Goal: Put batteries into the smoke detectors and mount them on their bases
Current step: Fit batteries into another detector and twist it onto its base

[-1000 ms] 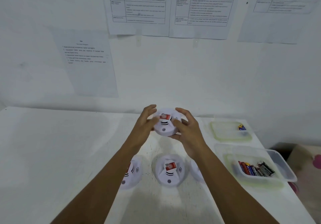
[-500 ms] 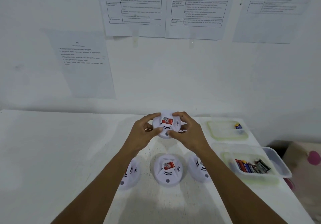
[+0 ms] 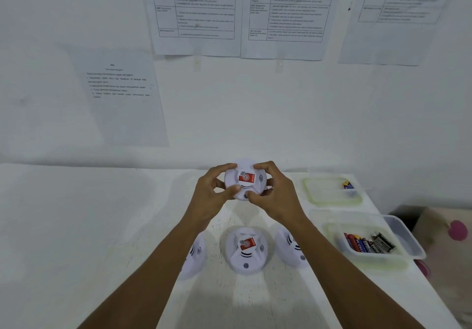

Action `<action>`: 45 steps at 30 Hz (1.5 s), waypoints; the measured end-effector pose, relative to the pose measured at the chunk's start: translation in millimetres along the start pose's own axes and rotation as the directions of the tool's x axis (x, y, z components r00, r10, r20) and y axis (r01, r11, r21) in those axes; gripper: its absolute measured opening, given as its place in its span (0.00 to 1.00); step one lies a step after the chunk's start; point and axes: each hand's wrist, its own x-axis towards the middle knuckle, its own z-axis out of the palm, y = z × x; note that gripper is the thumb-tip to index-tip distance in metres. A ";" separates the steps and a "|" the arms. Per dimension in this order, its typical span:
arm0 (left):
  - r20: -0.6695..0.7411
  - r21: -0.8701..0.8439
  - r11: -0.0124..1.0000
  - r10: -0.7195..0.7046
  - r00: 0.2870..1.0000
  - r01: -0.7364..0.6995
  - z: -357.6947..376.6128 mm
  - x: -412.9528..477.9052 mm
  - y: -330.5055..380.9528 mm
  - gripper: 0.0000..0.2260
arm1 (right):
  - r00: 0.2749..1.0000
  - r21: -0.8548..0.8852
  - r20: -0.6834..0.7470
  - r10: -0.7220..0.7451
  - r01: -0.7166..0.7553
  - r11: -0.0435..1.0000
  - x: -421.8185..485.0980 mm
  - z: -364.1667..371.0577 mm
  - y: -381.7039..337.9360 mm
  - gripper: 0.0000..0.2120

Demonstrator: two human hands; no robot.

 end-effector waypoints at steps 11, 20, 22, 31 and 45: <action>0.000 0.065 0.998 0.024 1.000 -0.024 -1.7 2.8 -3.7 0.20 | 1.000 -0.004 -0.004 -0.014 0.014 1.000 4.1 4.9 8.4 0.23; -0.013 0.089 0.996 0.021 1.000 -0.020 0.5 6.7 -11.3 0.21 | 1.000 0.018 -0.003 -0.021 0.021 1.000 4.5 6.5 15.2 0.24; -0.011 0.092 0.996 0.022 1.000 -0.020 1.0 8.1 -12.8 0.21 | 1.000 0.017 -0.004 -0.021 0.021 1.000 4.9 6.8 15.7 0.24; 0.030 0.042 0.999 -0.017 0.999 0.016 -1.6 15.5 -17.6 0.21 | 0.999 0.099 0.019 0.049 -0.050 0.994 8.8 -2.0 23.8 0.19; 0.037 0.045 0.998 -0.044 0.998 0.043 -3.1 17.4 -25.8 0.17 | 0.993 0.145 0.077 0.092 -0.102 0.984 12.8 -3.7 31.4 0.16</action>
